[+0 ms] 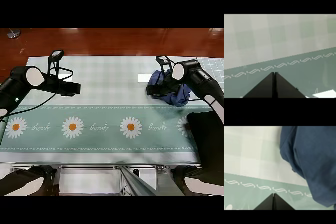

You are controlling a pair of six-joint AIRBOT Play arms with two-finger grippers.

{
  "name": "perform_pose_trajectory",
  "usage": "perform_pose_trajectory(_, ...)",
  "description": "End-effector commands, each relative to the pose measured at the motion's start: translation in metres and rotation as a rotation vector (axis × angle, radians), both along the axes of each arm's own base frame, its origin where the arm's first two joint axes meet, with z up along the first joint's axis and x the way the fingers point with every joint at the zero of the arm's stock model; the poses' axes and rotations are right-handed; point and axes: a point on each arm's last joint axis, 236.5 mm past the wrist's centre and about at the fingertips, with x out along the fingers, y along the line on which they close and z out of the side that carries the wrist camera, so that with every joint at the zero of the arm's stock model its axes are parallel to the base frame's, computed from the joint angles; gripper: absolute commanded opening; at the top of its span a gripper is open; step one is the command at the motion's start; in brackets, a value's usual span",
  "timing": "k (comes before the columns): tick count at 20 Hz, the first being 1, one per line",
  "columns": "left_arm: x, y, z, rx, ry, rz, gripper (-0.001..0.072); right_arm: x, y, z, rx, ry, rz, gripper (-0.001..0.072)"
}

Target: Fold the shirts.

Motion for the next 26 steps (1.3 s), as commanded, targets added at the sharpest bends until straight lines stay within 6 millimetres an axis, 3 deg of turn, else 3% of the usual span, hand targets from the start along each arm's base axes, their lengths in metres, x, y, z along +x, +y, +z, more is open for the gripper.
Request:
perform_pose_trajectory(1,0.000,0.001,0.000,0.001,0.001,0.001,0.0026,0.000,0.000,0.000,0.000,0.001,0.000,0.0044)
perform_pose_trajectory(5,0.000,0.001,0.000,0.001,0.001,0.001,0.0027,0.000,0.000,0.000,0.001,0.001,0.000,0.0044)
perform_pose_trajectory(7,0.000,0.000,0.000,0.000,0.001,0.001,0.0027,0.003,-0.009,0.000,-0.044,-0.013,0.018,0.0044)
perform_pose_trajectory(10,0.000,0.000,0.000,0.000,0.000,0.001,0.0027,0.031,-0.026,0.009,-0.130,-0.140,0.045,0.0045)
perform_pose_trajectory(11,0.004,0.000,0.000,-0.003,-0.013,0.005,0.0026,0.045,-0.032,0.015,-0.163,-0.204,0.058,0.0076)
perform_pose_trajectory(12,0.012,-0.001,0.003,-0.010,-0.046,0.014,0.0026,0.060,-0.036,0.023,-0.188,-0.272,0.058,0.0318)
perform_pose_trajectory(13,0.018,-0.001,0.003,-0.014,-0.068,0.021,0.0028,0.076,-0.039,0.033,-0.211,-0.351,0.063,0.0626)
perform_pose_trajectory(14,0.023,-0.002,0.002,-0.016,-0.080,0.025,0.0081,0.091,-0.041,0.044,-0.212,-0.429,0.056,0.0625)
perform_pose_trajectory(15,0.026,-0.001,0.000,-0.017,-0.083,0.030,0.0296,0.103,-0.045,0.053,-0.195,-0.485,0.025,0.0625)
perform_pose_trajectory(16,0.028,-0.001,-0.003,-0.012,-0.086,0.032,0.0661,0.113,-0.052,0.059,-0.172,-0.522,-0.022,0.0625)
perform_pose_trajectory(17,0.030,0.001,-0.008,-0.003,-0.080,0.031,0.0706,0.119,-0.065,0.061,-0.159,-0.531,-0.074,0.0625)
perform_pose_trajectory(20,0.030,0.002,-0.024,0.007,-0.044,0.033,0.0705,0.118,-0.126,0.036,-0.184,-0.455,-0.227,0.0625)
perform_pose_trajectory(23,0.030,0.002,-0.034,0.013,-0.022,0.033,0.0705,0.084,-0.185,-0.014,-0.195,-0.245,-0.392,0.0624)
perform_pose_trajectory(24,0.030,0.002,-0.034,0.013,-0.020,0.035,0.0705,0.070,-0.193,-0.032,-0.175,-0.163,-0.425,0.0624)
perform_pose_trajectory(26,0.031,0.007,-0.034,0.013,-0.019,0.048,0.0705,0.041,-0.189,-0.070,-0.103,0.014,-0.436,0.0624)
